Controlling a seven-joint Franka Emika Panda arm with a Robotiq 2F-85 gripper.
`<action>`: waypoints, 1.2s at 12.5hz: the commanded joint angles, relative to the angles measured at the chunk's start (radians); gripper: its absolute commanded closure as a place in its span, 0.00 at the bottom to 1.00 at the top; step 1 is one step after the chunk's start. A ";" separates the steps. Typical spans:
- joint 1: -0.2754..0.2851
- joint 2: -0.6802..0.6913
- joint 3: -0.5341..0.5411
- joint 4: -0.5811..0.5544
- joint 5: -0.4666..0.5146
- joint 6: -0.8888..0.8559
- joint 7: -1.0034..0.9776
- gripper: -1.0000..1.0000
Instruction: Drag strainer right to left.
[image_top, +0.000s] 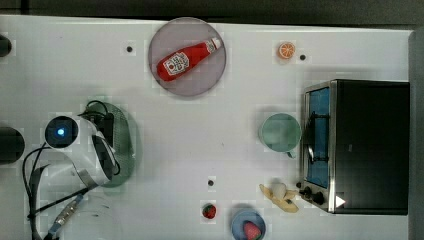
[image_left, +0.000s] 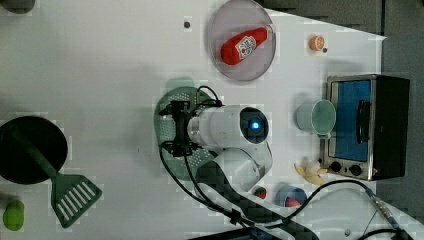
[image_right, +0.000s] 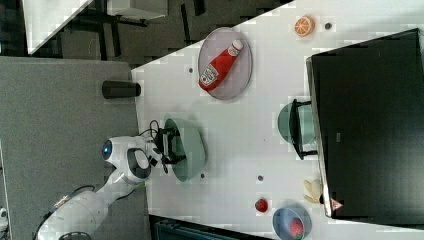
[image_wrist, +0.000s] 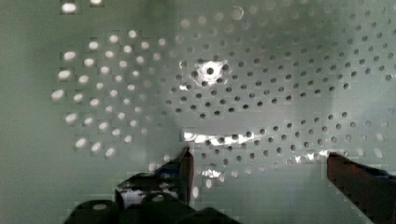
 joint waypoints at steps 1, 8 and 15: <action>0.050 0.008 0.022 0.044 0.015 -0.007 0.070 0.00; 0.103 0.037 0.013 0.110 0.018 -0.024 0.127 0.00; 0.078 -0.321 -0.195 0.101 -0.061 -0.403 -0.394 0.00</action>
